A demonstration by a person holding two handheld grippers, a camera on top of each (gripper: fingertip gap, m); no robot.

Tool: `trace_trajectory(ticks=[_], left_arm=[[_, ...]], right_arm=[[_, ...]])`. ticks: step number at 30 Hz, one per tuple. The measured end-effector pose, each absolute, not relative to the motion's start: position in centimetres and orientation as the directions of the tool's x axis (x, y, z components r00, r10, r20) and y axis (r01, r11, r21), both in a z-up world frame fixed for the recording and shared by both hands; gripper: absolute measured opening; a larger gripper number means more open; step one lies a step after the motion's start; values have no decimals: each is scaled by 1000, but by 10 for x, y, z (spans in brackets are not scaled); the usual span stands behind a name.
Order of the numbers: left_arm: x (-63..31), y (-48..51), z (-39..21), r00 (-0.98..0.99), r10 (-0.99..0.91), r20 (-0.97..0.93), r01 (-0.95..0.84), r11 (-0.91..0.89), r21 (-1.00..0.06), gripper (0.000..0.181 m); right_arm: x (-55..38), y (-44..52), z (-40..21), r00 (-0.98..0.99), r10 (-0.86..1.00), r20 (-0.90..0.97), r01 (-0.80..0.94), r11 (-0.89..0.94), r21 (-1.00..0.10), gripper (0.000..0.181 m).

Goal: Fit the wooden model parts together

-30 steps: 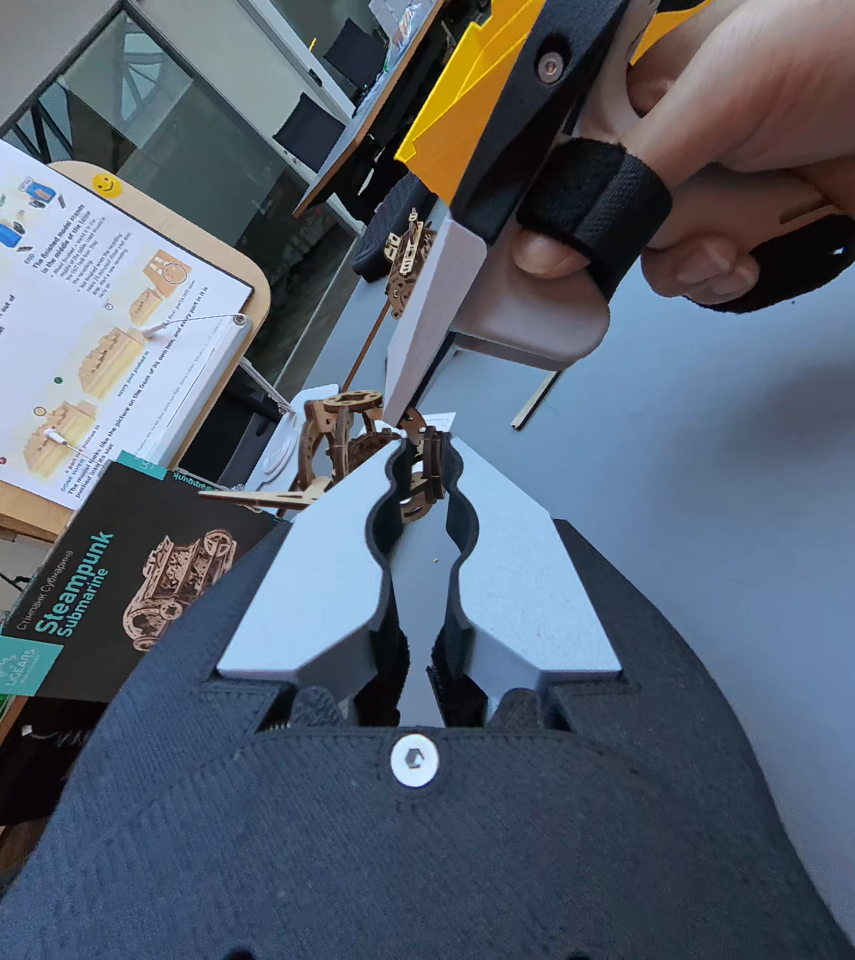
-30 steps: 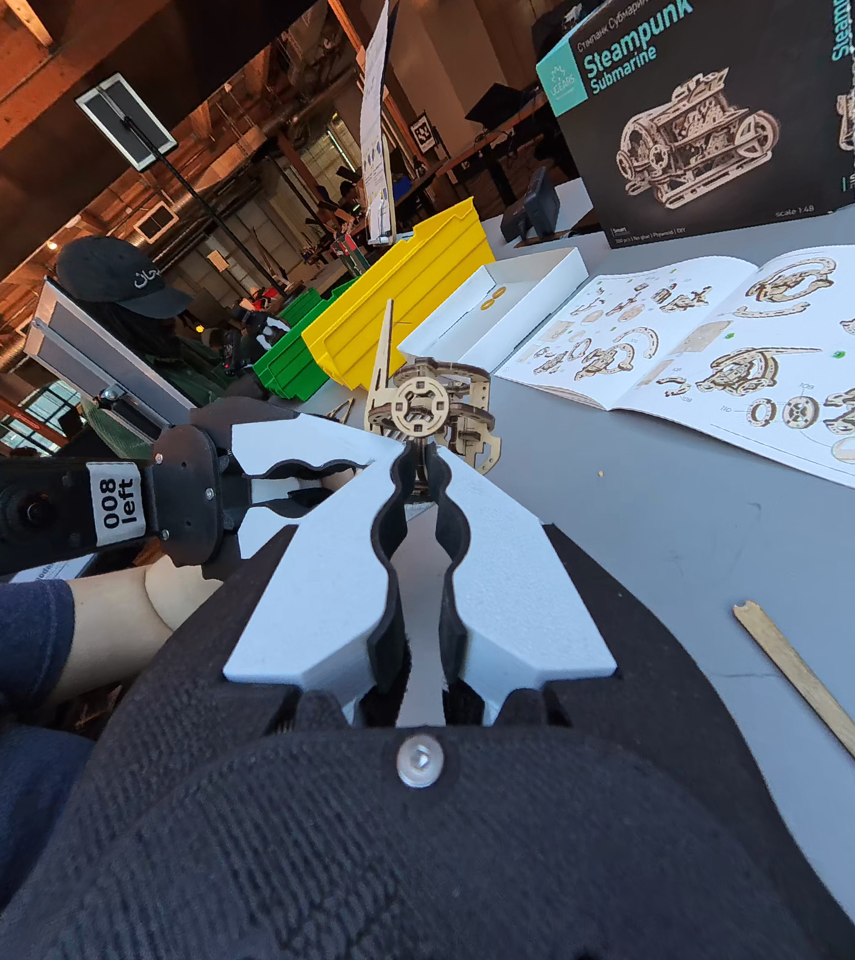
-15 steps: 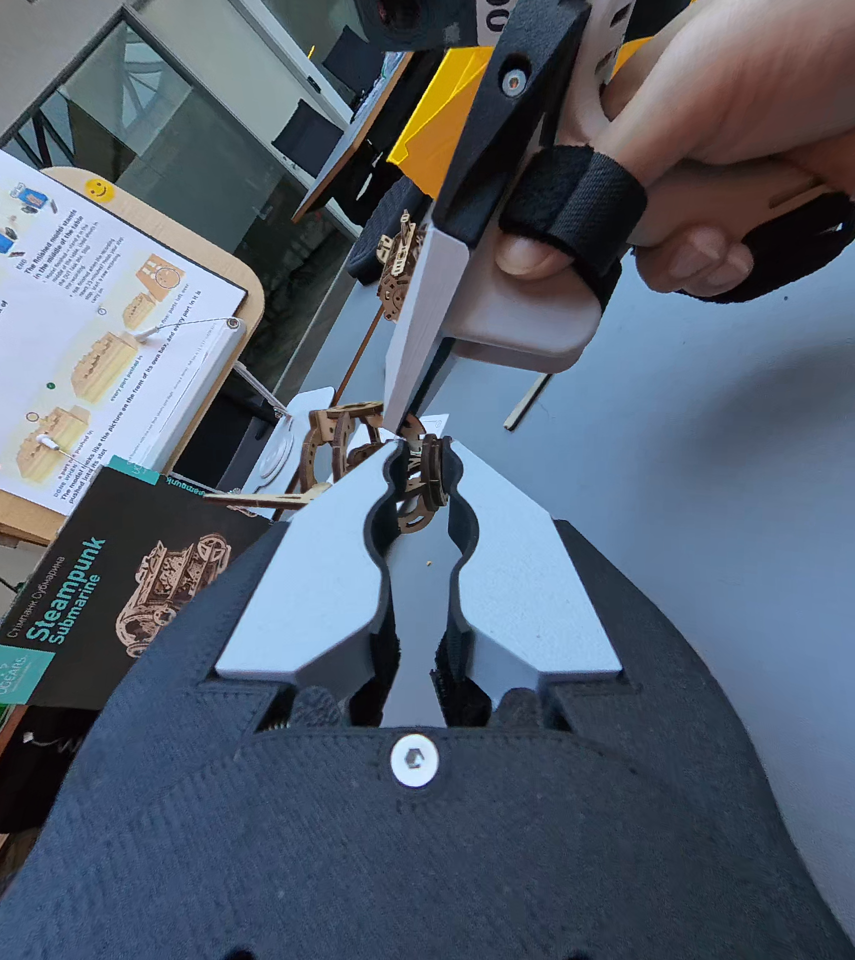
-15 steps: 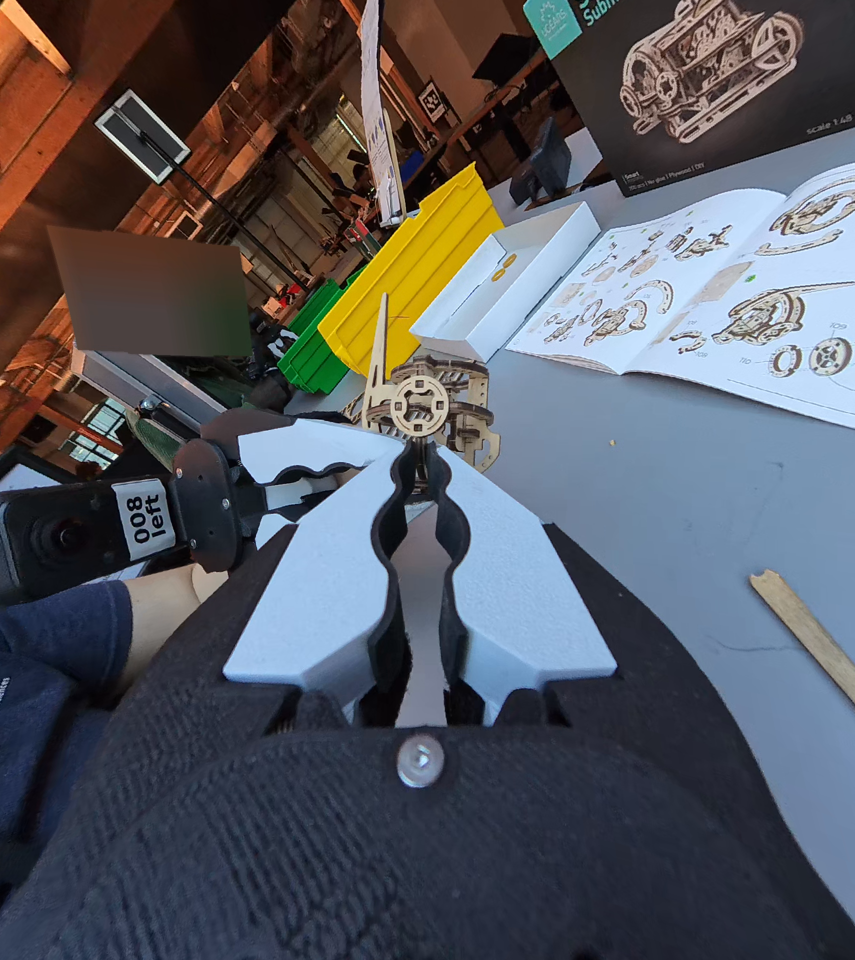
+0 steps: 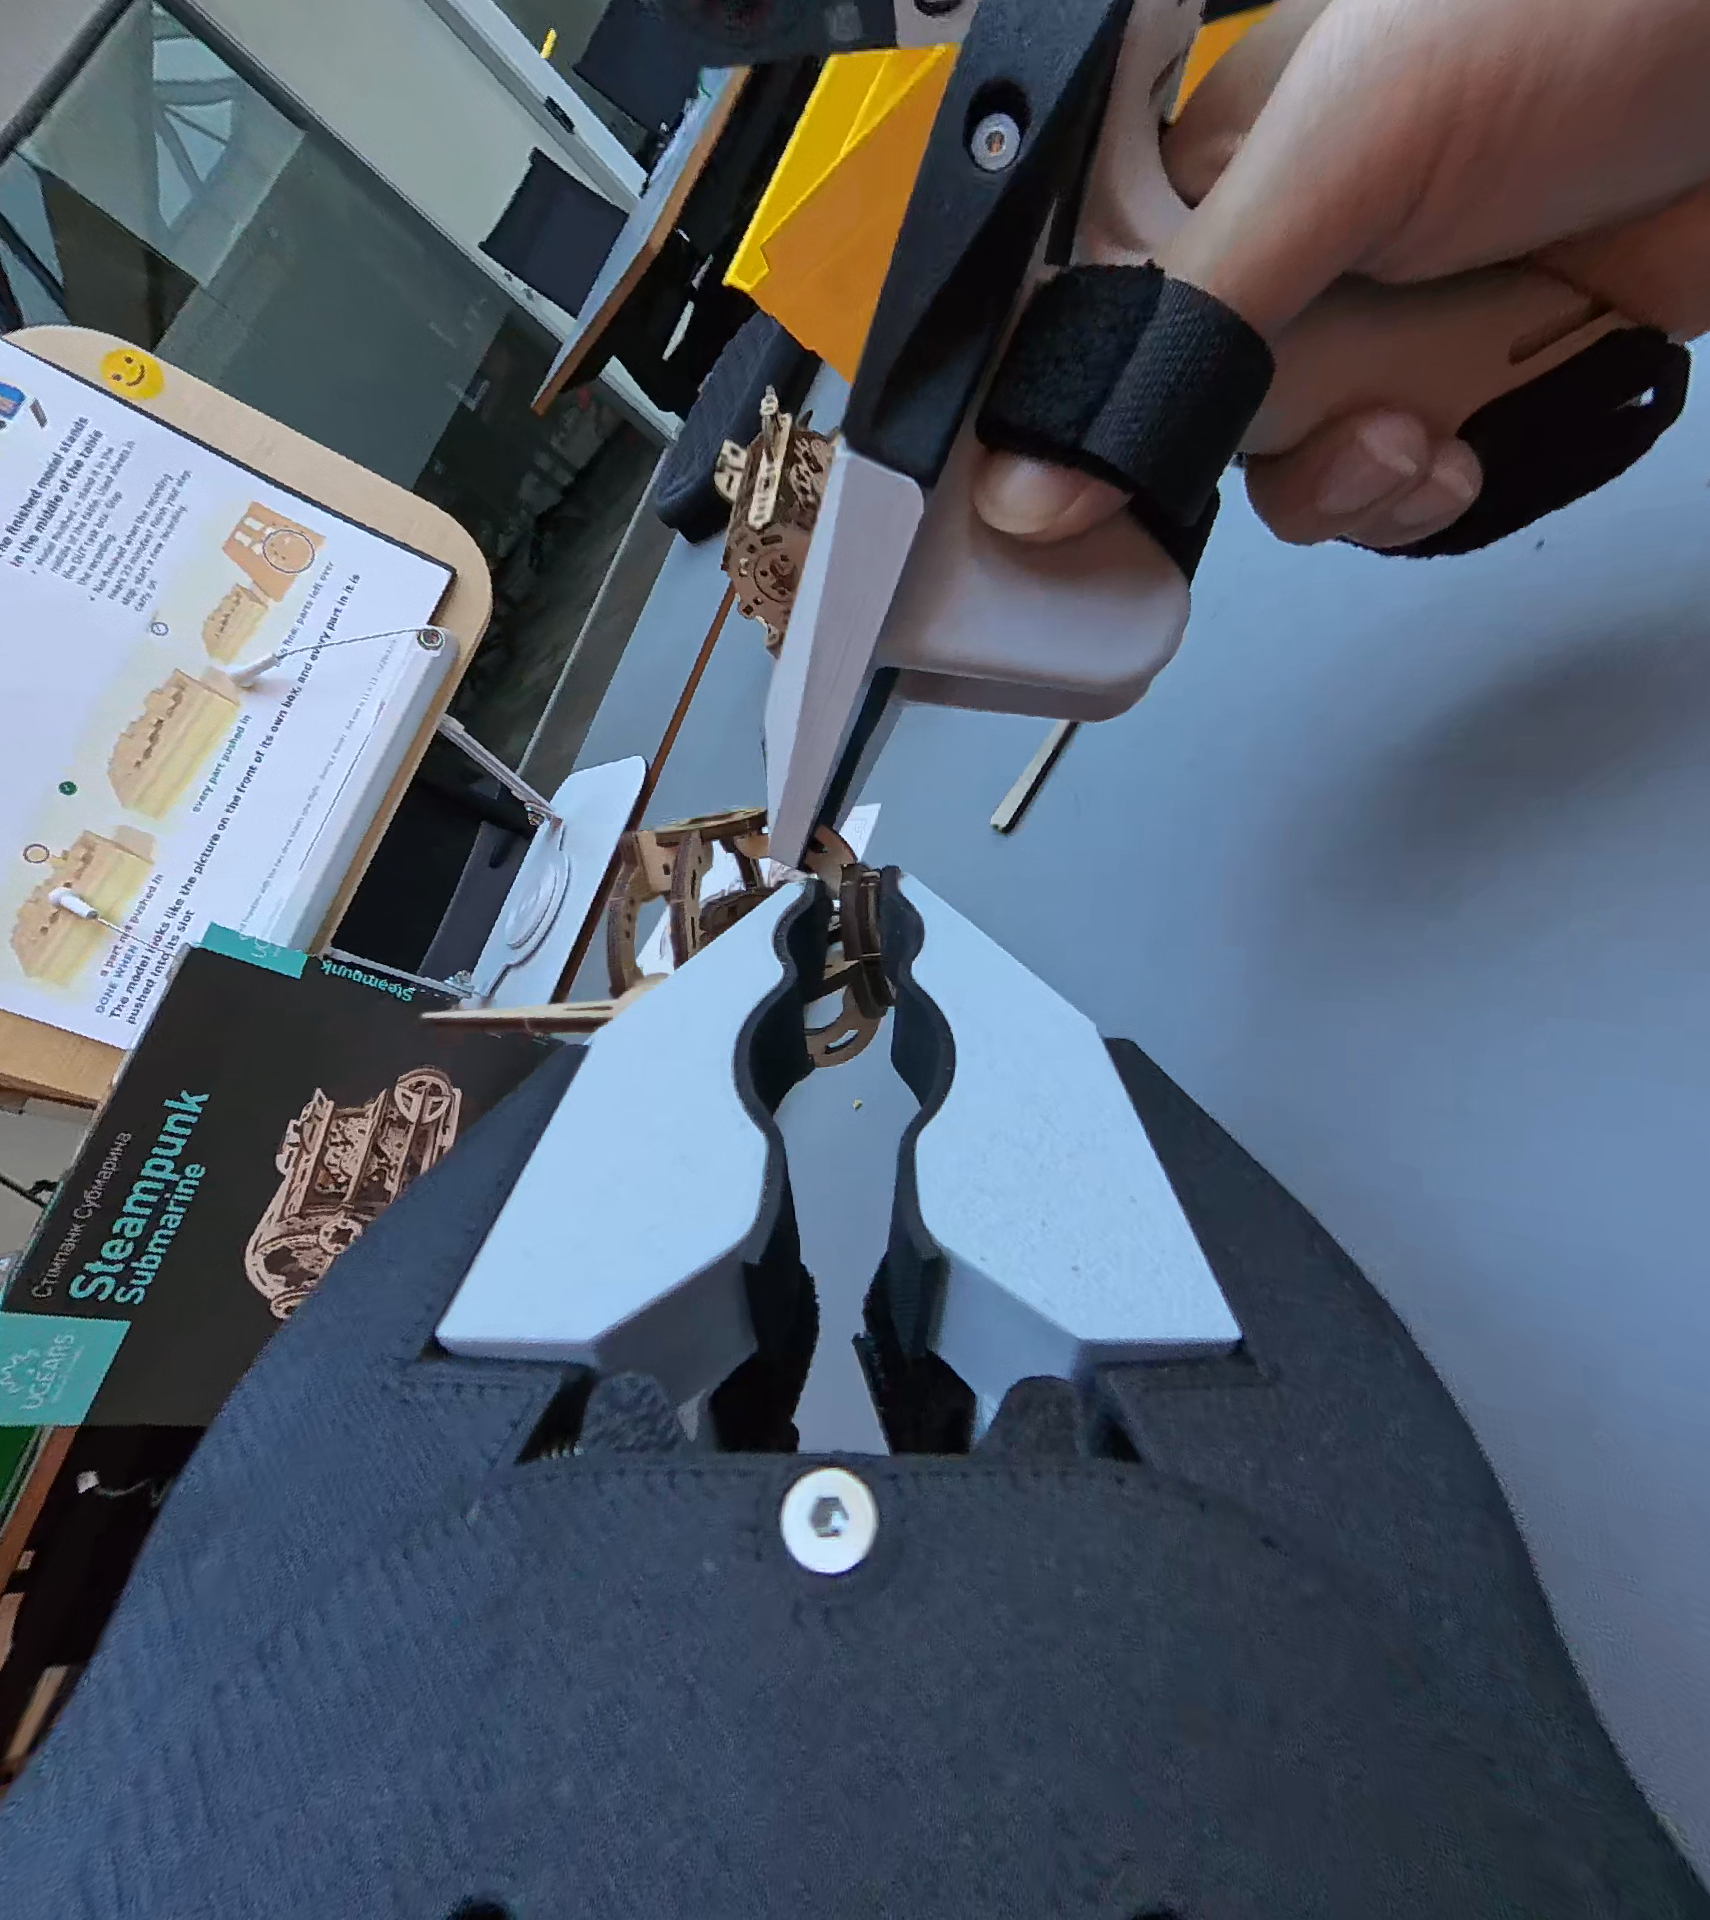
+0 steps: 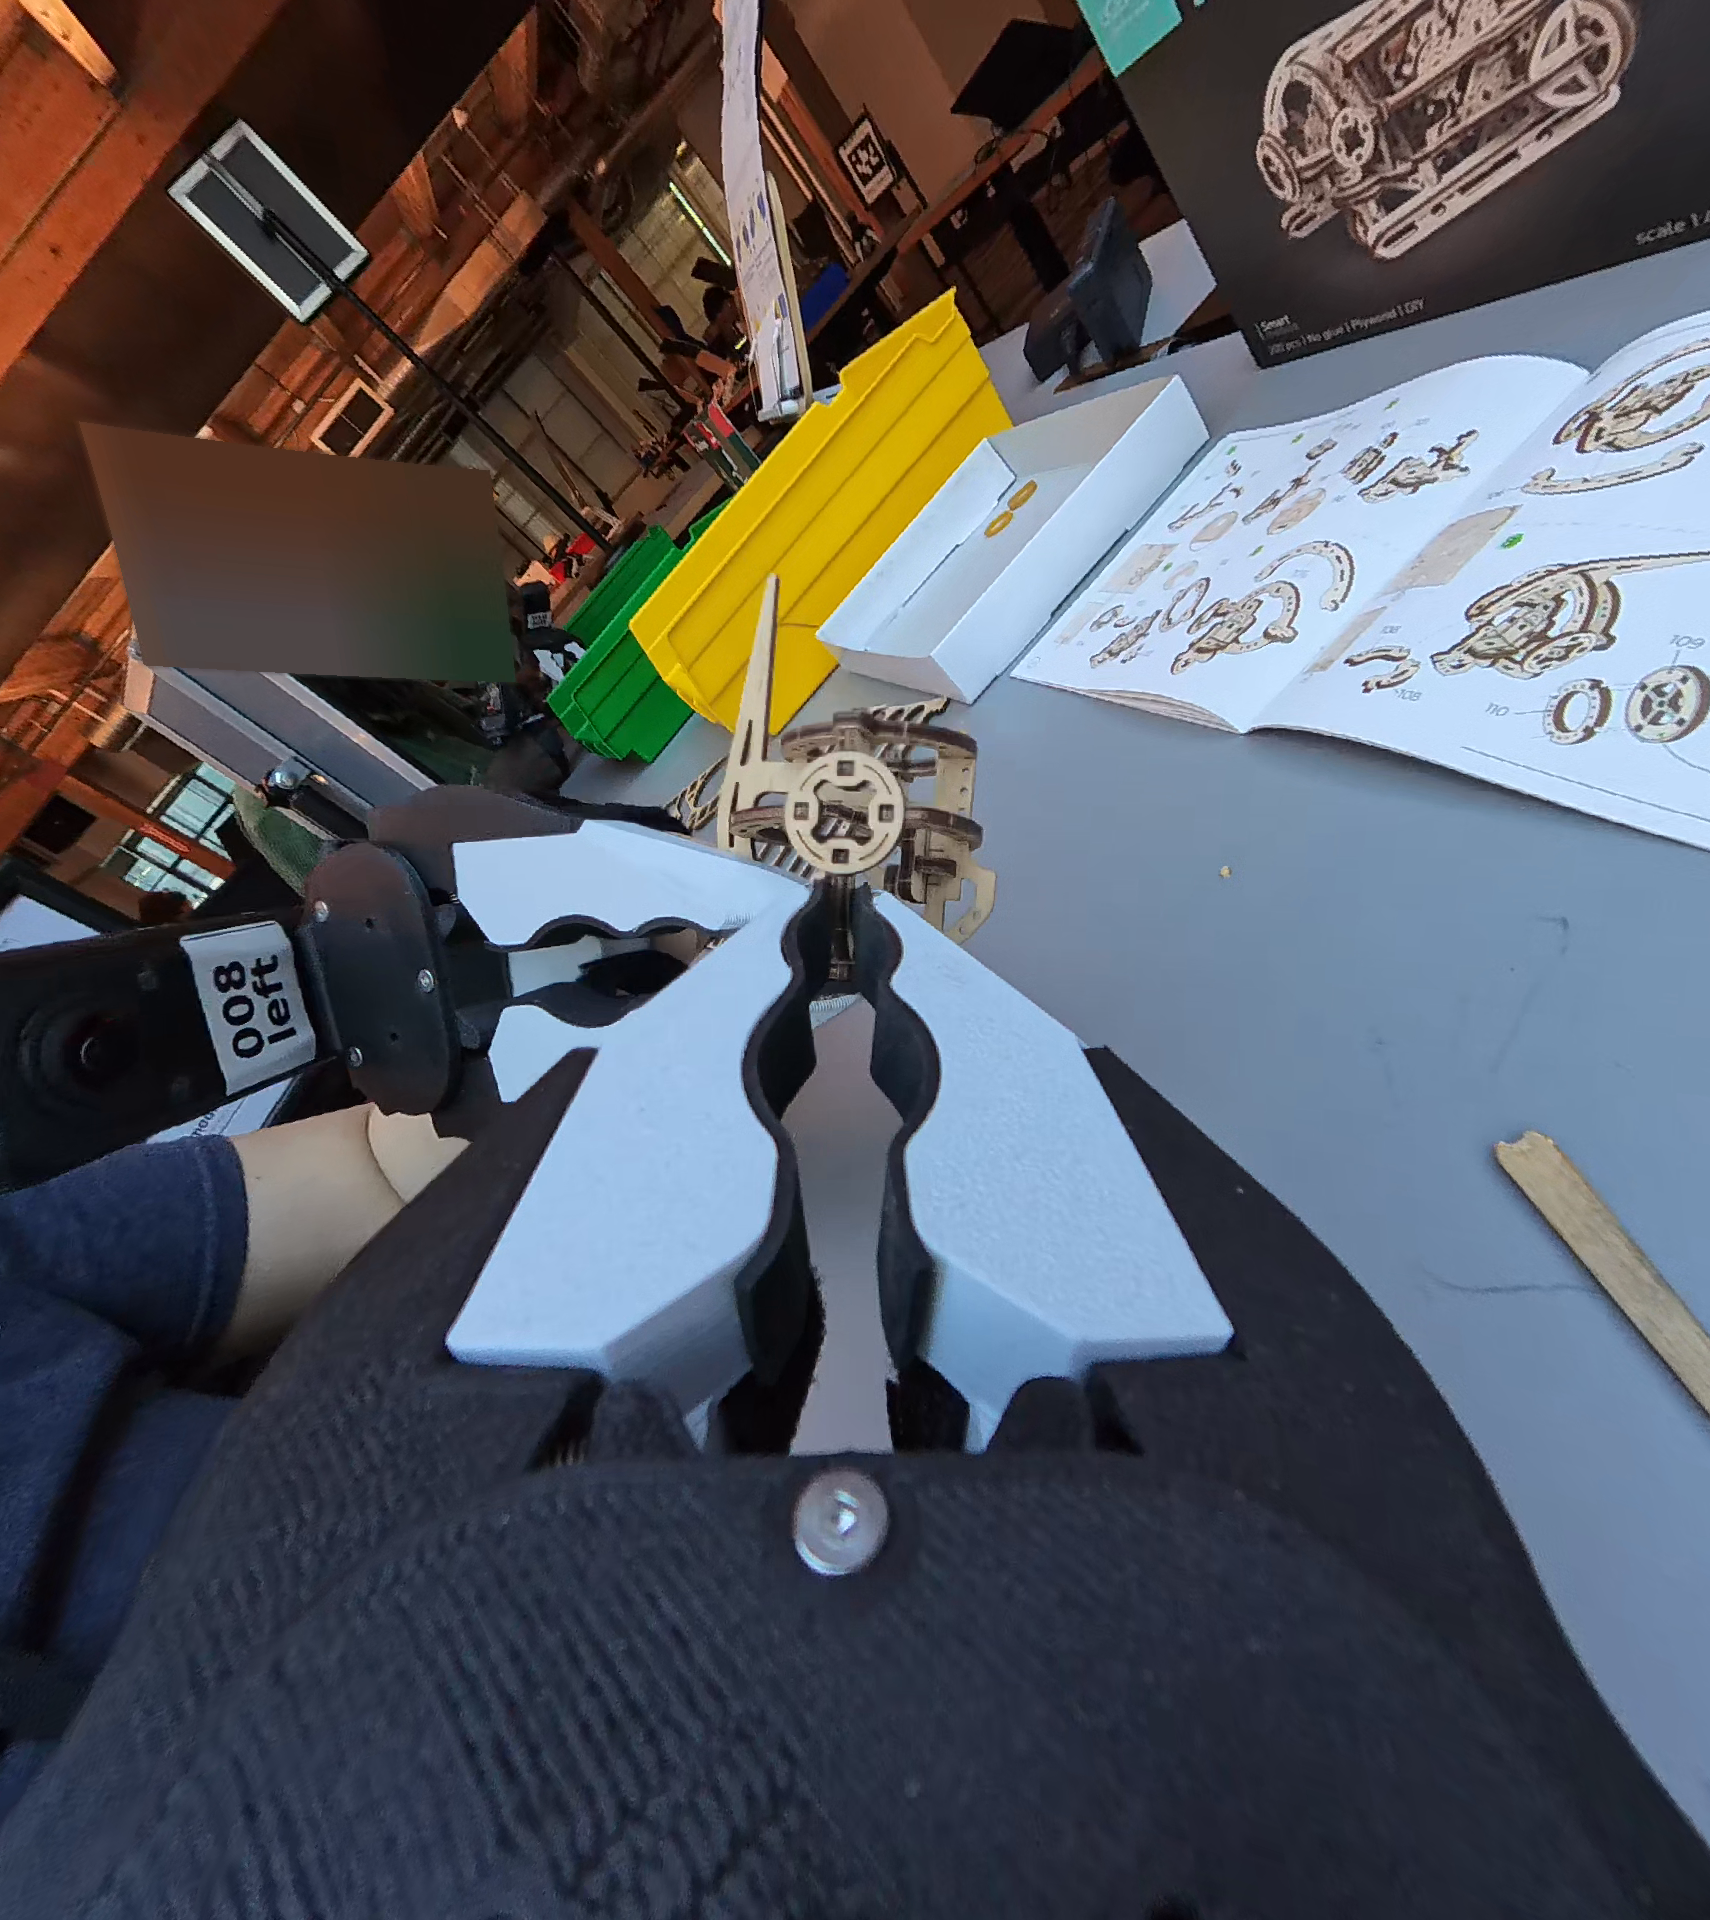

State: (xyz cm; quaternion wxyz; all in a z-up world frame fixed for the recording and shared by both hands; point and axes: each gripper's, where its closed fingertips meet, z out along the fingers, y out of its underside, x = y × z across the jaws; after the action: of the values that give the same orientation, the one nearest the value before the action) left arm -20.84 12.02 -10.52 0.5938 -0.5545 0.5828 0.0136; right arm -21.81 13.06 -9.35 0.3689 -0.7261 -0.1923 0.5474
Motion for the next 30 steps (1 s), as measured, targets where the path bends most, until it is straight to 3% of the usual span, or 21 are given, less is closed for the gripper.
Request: trace_trajectory(ticks=[7,14,19,23,27,30], left_arm=[[-210,119,-103,329,-651,-684,-646,373,-666,9],[-212,115,-76,437,-786,-437,-383,277,-881,9],[-222,100,-41,335,-928,-162,-12,168,-986,8],[-229,89,-18,217,-976,-28,198,73,-978,8],[-226,78,-17,146,-989,-38,206,68,-976,8],[-224,72,-20,113,-991,-67,200,89,-976,8]], right_arm=[[-219,130,-90,304,681,-667,-143,-659,-738,2],[-218,115,-62,199,807,-555,-137,-538,-832,8],[-194,109,-20,230,926,-299,-230,-247,-941,12],[-200,76,0,110,984,-139,-266,-106,-958,12],[-214,66,-5,186,980,64,-165,95,-982,26],[-219,60,-16,227,942,248,-28,261,-965,20]])
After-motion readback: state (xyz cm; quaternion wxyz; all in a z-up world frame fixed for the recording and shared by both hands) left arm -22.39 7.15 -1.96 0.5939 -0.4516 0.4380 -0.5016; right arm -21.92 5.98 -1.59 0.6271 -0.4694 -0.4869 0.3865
